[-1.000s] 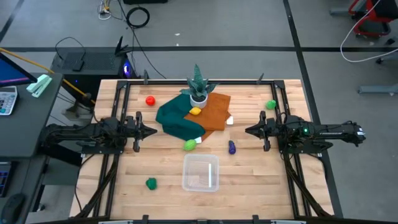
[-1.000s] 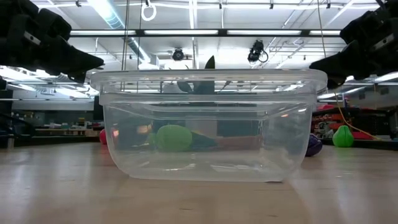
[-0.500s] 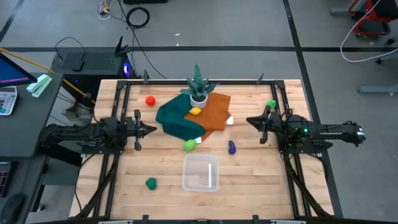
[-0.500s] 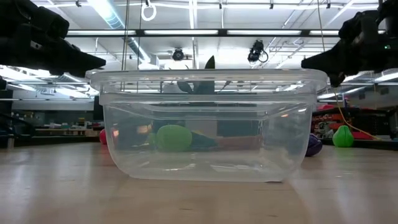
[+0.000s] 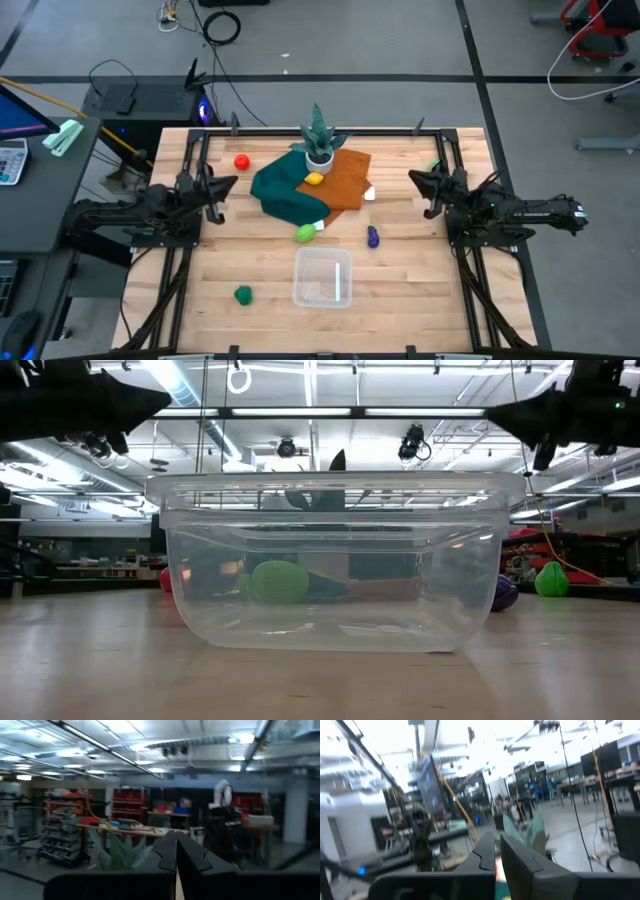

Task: Pick and placing Produce into tupperware
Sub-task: Put the green pear into the transparent bin

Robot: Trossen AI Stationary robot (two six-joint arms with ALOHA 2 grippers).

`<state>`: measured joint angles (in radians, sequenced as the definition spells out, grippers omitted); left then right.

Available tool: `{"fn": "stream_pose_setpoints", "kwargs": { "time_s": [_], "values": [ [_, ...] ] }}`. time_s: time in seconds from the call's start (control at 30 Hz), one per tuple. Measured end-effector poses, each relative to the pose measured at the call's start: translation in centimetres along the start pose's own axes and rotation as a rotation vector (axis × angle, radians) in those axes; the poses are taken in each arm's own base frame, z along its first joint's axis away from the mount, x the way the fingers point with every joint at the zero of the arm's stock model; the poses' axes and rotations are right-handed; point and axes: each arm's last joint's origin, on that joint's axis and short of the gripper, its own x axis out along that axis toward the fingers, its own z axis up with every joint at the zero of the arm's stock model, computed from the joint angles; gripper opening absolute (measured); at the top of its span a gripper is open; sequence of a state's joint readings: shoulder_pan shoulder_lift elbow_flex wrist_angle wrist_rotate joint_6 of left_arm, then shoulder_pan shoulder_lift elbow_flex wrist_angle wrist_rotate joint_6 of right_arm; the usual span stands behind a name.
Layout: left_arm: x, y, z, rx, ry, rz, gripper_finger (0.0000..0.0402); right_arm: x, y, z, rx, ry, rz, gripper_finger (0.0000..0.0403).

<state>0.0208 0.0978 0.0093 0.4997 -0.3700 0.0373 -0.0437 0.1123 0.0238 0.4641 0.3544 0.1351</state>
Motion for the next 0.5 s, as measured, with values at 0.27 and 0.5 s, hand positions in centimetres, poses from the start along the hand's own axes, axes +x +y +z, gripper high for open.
{"fn": "stream_pose_setpoints", "kwargs": {
  "time_s": [0.27, 0.5],
  "values": [
    [0.0, 0.1, 0.1, -0.051, -0.01, 0.029, 0.002, -0.2, 0.2, 1.8, 0.065, -0.174, 0.025, 0.0],
    [0.0, 0.1, 0.6, -0.162, -0.058, 0.036, 0.0006, -0.4, 0.2, 2.7, 0.1, -0.268, 0.04, 0.0]
  ]
}}
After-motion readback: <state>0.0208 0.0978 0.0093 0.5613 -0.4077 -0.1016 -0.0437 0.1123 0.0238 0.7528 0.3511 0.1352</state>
